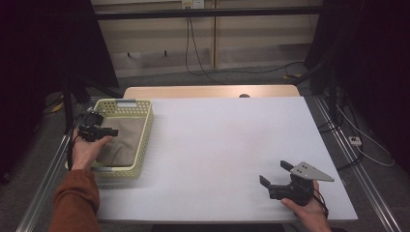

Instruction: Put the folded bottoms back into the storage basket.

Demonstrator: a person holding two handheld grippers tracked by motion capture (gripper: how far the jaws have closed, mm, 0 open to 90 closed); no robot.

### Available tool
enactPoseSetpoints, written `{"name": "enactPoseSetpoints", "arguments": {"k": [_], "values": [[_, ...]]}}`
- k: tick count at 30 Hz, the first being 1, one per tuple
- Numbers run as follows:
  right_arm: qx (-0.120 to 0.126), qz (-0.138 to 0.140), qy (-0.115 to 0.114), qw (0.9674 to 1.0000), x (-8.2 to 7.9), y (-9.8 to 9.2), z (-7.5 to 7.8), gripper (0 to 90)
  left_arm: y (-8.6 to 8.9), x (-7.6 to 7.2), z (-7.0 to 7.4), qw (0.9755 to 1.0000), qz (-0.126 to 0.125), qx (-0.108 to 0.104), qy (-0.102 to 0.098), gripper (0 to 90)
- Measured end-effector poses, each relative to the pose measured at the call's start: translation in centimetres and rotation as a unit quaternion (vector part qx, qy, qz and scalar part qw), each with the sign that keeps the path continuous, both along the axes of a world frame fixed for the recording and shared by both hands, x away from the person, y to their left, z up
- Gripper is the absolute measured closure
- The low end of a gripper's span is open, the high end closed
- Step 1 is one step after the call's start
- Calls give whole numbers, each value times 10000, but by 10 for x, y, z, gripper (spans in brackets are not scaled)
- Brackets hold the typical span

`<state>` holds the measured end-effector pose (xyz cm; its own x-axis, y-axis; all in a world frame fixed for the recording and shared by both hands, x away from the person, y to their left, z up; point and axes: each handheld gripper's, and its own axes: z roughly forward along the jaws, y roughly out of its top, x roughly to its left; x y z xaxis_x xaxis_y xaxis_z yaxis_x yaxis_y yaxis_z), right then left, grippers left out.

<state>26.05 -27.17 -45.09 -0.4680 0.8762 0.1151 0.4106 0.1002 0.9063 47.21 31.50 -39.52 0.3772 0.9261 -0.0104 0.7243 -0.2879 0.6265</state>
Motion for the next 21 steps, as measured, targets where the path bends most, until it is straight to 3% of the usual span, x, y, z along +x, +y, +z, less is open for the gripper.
{"name": "enactPoseSetpoints", "arguments": {"k": [5,7,10,12,15,21], "values": [[-3,23,5,10000,1,2,0,38,1,-7,7,9989,63,-116,-459,462],[-16,21,-18,10000,1,3,1,39,2,-11,9,9972,146,-56,-728,380],[-26,2,-31,10000,0,3,2,39,6,-17,13,9950,352,-264,-892,333],[-37,-22,-62,10000,0,3,2,38,8,-20,15,9932,445,-244,-1047,280],[-64,-10,-67,10000,0,4,3,39,11,-25,18,9924,517,-269,-1079,195],[-70,-44,-82,9999,-2,5,3,39,13,-32,20,9906,394,-447,-1229,75]]}}
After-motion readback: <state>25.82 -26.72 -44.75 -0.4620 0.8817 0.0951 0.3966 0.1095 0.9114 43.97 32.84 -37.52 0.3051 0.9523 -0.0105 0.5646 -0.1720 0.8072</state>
